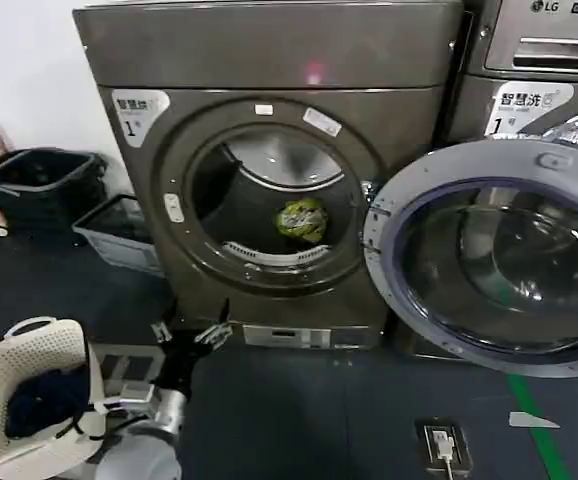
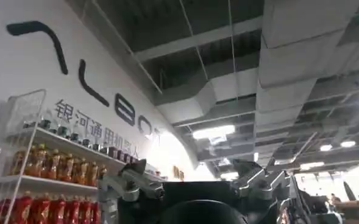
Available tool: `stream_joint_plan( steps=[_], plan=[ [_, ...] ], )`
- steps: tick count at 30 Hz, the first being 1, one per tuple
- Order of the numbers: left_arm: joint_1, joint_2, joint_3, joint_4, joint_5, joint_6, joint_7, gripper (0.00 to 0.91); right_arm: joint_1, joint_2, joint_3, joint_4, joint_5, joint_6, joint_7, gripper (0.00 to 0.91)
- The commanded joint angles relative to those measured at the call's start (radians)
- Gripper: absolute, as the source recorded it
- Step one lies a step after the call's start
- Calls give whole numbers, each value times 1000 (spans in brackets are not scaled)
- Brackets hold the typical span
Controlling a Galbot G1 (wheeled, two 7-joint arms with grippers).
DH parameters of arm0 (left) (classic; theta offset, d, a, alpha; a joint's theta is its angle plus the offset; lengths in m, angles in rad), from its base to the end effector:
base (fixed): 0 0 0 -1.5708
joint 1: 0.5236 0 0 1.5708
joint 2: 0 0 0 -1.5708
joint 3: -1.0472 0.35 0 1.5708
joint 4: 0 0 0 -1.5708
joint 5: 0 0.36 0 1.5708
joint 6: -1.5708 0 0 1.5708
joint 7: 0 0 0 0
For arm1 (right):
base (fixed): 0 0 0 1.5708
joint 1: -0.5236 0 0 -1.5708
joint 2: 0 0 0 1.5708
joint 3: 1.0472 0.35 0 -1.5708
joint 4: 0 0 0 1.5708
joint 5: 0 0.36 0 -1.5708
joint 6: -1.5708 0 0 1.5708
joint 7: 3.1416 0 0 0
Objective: Grasp the clothes from the dryer.
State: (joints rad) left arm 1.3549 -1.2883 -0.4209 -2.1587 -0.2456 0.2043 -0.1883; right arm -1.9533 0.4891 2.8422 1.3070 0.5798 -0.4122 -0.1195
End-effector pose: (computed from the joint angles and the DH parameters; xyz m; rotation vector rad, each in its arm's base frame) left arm 0.2377 0.0124 -0.2360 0.0905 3.1095 -0.0157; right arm -0.1329 -0.5115 0.1961 1.6212 2.0615 -0.4273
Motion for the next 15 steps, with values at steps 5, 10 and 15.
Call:
stream_joint_plan(
  steps=[5, 10, 15],
  plan=[
    [-12, -3, 11, 10, -1, 2, 0, 907, -6, 5, 2, 5, 20, 29, -5, 907],
    [-20, 2, 8, 7, -1, 2, 2, 907, -2, 11, 4, 11, 45, 45, -15, 907],
    [-22, 3, 3, 4, 0, 0, 4, 907, -9, 14, 9, 11, 66, 66, -23, 907]
  ],
)
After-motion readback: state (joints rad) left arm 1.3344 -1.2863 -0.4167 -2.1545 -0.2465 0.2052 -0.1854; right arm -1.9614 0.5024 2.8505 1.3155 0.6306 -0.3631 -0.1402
